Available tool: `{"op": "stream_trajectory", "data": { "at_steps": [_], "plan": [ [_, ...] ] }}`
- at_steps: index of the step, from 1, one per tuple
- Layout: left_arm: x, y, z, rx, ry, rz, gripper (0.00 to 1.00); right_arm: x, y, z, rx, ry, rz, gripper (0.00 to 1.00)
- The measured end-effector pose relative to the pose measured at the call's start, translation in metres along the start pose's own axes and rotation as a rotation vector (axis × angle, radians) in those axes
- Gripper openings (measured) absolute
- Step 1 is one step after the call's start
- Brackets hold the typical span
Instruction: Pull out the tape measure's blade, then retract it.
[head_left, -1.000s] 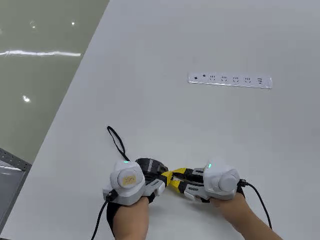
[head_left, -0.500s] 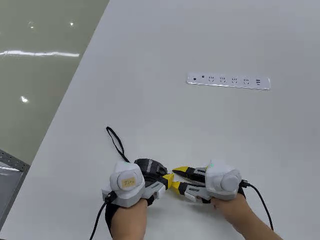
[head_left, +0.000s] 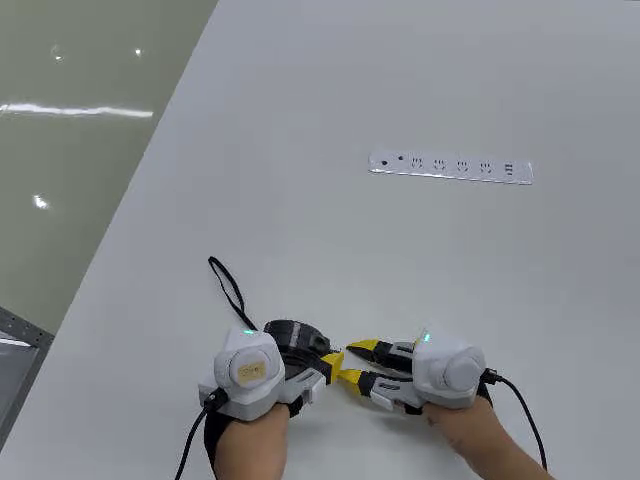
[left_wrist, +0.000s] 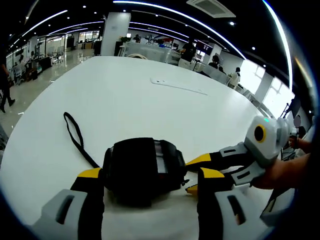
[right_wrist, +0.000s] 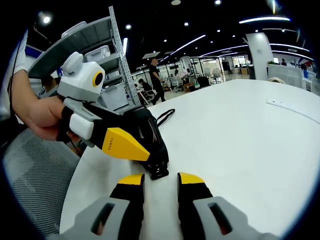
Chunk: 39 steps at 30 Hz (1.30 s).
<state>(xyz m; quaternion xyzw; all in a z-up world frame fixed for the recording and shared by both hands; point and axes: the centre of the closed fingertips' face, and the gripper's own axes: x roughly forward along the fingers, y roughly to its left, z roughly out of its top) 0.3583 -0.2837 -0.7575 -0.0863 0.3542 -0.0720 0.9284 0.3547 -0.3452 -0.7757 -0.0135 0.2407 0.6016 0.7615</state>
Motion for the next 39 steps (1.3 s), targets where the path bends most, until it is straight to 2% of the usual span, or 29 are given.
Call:
{"op": "stream_trajectory", "data": {
  "at_steps": [12, 18, 21, 28, 31, 39],
  "plan": [
    [-0.009, 0.004, -0.004, 0.050, -0.015, -0.007, 0.74, -0.019, 0.004, 0.000, 0.028, -0.035, -0.066, 0.25],
    [-0.013, 0.005, -0.003, 0.058, -0.032, -0.020, 0.74, -0.030, 0.008, 0.000, 0.041, -0.053, -0.099, 0.26],
    [-0.016, 0.010, -0.003, 0.062, -0.040, -0.009, 0.74, -0.036, 0.008, 0.000, 0.049, -0.060, -0.114, 0.26],
    [-0.020, 0.011, -0.003, 0.063, -0.040, -0.034, 0.73, -0.052, 0.005, 0.001, 0.087, -0.097, -0.169, 0.27],
    [-0.024, 0.009, -0.003, 0.090, -0.044, -0.048, 0.73, -0.055, 0.006, 0.000, 0.086, -0.098, -0.179, 0.27],
    [-0.032, 0.013, 0.000, 0.086, -0.059, -0.063, 0.72, -0.064, 0.009, 0.007, 0.072, -0.110, -0.194, 0.27]
  ]
}}
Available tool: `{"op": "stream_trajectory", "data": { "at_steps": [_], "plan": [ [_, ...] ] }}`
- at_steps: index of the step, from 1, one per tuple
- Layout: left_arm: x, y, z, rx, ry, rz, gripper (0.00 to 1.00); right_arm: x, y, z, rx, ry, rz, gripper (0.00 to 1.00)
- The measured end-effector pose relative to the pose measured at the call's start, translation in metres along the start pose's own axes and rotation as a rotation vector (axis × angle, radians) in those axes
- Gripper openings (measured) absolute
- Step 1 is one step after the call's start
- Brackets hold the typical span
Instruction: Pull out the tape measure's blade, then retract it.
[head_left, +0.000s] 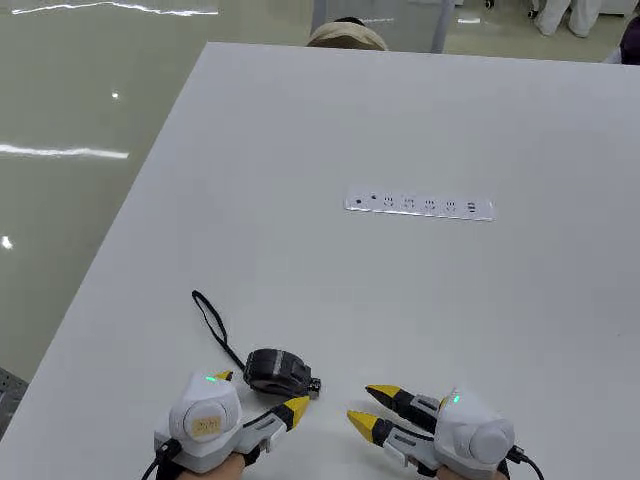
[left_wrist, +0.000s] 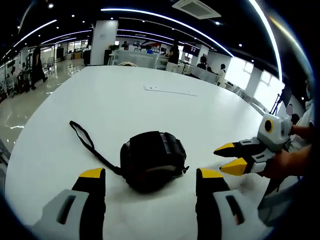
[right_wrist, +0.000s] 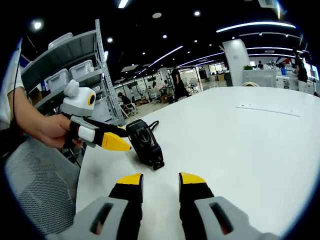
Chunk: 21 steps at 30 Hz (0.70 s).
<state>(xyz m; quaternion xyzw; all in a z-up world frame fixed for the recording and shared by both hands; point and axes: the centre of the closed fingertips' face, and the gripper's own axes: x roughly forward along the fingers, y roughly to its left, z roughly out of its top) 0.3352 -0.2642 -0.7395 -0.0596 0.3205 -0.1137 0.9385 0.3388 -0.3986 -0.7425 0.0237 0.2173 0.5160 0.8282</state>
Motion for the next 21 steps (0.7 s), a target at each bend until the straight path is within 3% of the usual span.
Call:
{"op": "stream_trajectory", "data": {
  "at_steps": [5, 21],
  "plan": [
    [-0.004, 0.004, 0.004, 0.003, -0.011, -0.006, 0.72, -0.007, 0.001, 0.000, -0.009, 0.006, -0.006, 0.28],
    [-0.020, -0.001, 0.001, 0.029, -0.008, -0.084, 0.72, -0.028, 0.001, -0.002, -0.020, 0.024, -0.033, 0.30]
  ]
}}
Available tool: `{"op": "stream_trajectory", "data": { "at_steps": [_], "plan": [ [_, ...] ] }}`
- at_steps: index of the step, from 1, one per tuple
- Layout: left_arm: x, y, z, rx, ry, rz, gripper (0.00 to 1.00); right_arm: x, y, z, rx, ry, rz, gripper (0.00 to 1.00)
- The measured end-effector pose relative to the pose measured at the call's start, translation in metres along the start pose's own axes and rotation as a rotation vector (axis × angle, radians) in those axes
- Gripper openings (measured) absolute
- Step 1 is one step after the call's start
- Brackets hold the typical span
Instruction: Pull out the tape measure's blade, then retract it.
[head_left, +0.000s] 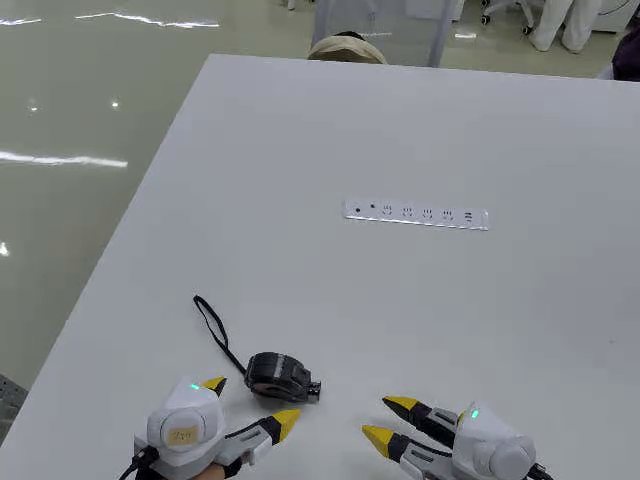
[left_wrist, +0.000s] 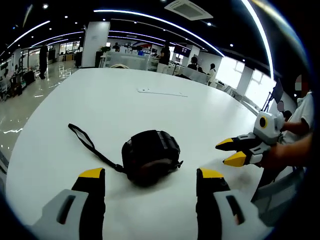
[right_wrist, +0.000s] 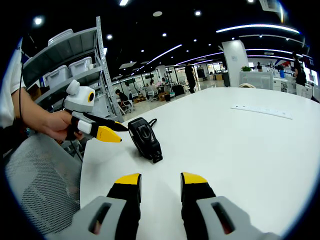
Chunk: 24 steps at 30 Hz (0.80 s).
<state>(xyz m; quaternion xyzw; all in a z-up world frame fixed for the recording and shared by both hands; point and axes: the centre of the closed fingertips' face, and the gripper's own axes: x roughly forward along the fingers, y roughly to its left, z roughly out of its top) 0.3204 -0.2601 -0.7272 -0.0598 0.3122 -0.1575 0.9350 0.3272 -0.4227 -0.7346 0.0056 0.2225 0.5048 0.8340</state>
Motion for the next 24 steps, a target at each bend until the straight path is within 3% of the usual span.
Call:
{"op": "stream_trajectory", "data": {
  "at_steps": [10, 18, 24],
  "plan": [
    [-0.011, 0.000, 0.002, 0.047, 0.001, -0.051, 0.73, -0.011, 0.002, 0.002, -0.033, 0.019, -0.015, 0.33],
    [-0.023, -0.002, -0.003, 0.115, 0.013, -0.082, 0.73, -0.024, 0.001, -0.001, -0.019, 0.019, -0.036, 0.35],
    [-0.033, -0.004, -0.004, 0.123, 0.010, -0.105, 0.74, -0.031, 0.005, -0.003, -0.016, 0.024, -0.047, 0.37]
  ]
}}
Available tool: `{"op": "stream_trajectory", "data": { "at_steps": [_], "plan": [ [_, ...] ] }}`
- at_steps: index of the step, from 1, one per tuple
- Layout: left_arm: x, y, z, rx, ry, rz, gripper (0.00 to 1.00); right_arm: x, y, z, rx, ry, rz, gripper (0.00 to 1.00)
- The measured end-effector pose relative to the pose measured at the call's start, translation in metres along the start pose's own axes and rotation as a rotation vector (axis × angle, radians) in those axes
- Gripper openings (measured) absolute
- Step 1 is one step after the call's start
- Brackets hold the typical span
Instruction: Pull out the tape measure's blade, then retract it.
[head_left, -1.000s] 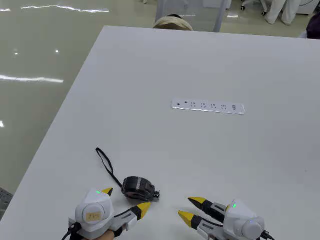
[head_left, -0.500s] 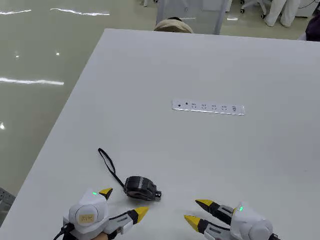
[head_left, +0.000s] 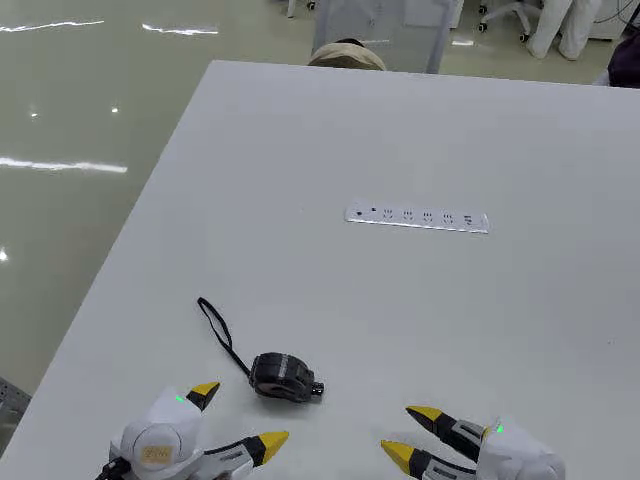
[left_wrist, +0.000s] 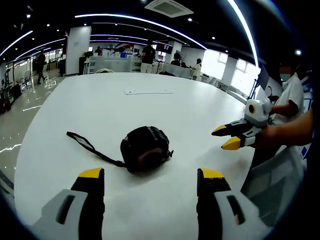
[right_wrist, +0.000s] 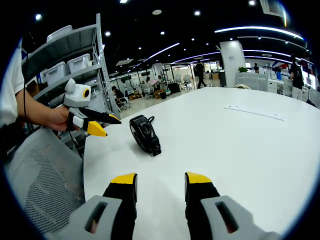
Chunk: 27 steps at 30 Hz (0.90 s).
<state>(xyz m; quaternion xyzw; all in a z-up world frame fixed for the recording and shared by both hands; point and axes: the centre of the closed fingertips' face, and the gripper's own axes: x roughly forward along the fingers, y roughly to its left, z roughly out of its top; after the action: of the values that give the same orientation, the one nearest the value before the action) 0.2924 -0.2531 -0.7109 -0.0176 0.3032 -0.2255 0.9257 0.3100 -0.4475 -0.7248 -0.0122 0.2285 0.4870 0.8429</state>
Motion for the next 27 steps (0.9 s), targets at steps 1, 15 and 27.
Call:
{"op": "stream_trajectory", "data": {
  "at_steps": [1, 15, 27],
  "plan": [
    [-0.001, 0.000, -0.001, 0.000, 0.004, -0.005, 0.73, -0.001, 0.000, 0.000, 0.000, 0.000, -0.002, 0.37],
    [-0.021, 0.004, -0.008, -0.024, 0.001, -0.027, 0.74, -0.017, 0.004, -0.006, 0.001, 0.005, -0.013, 0.39],
    [-0.039, 0.013, -0.011, -0.059, -0.016, -0.024, 0.73, -0.027, 0.014, -0.004, -0.014, 0.013, -0.024, 0.43]
  ]
}}
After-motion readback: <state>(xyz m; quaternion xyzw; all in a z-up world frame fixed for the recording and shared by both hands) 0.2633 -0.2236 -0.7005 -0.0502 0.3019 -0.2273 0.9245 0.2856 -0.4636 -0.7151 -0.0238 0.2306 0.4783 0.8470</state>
